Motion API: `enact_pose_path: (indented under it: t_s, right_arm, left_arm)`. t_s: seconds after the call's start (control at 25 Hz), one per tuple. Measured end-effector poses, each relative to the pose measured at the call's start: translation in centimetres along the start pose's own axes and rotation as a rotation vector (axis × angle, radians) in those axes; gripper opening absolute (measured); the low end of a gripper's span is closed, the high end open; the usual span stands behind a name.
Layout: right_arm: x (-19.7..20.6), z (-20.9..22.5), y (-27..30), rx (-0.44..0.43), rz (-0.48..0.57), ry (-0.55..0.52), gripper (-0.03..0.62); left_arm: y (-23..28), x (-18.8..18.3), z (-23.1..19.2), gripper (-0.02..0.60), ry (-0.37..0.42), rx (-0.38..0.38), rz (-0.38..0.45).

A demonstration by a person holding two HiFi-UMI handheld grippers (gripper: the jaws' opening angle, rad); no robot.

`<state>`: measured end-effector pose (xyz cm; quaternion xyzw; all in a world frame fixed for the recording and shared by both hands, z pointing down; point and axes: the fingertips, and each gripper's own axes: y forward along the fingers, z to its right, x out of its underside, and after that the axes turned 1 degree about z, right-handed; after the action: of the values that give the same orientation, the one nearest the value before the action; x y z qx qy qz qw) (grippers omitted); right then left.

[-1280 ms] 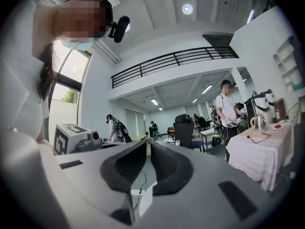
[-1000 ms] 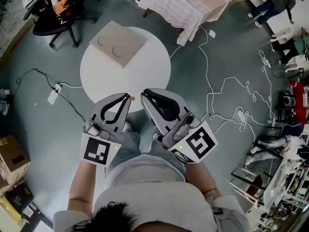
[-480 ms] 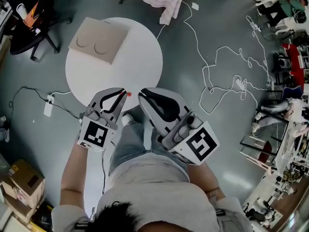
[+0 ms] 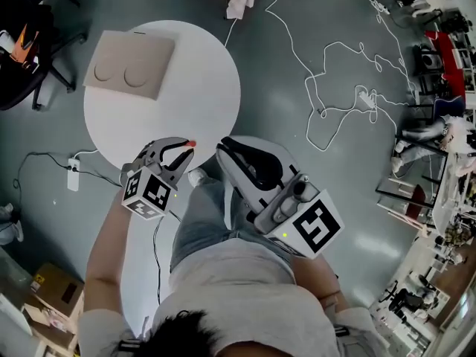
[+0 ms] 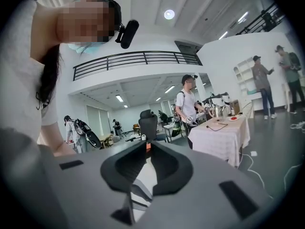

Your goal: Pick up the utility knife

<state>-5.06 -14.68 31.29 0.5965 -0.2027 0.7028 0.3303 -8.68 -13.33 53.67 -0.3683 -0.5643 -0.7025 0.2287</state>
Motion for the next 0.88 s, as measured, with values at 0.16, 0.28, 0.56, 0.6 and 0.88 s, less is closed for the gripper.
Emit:
enact_pose_path:
  t_s: [0.16, 0.28, 0.56, 0.6, 0.88]
  right_arm:
    - [0.7, 0.4, -0.5, 0.030, -0.014, 0.016, 0.023]
    - [1.1, 0.6, -0.7, 0.048, -0.022, 0.027, 0.023]
    - [1.7, 0.8, -1.2, 0.075, -0.030, 0.033, 0.023]
    - [1.8, 0.7, -1.3, 0.077, -0.032, 0.032, 0.023]
    - [2.1, 0.4, -1.7, 0.087, -0.044, 0.032, 0.023]
  left_arm:
    - [1.6, 1.6, 0.3, 0.084, 0.055, 0.083, -0.051]
    - [2.6, 3.0, 0.6, 0.089, 0.109, 0.138, -0.098]
    - [4.1, 5.7, 1.0, 0.091, 0.176, 0.214, -0.184]
    - [4.3, 6.1, 1.0, 0.091, 0.181, 0.219, -0.196]
    - [5.7, 8.0, 1.0, 0.091, 0.169, 0.234, -0.265]
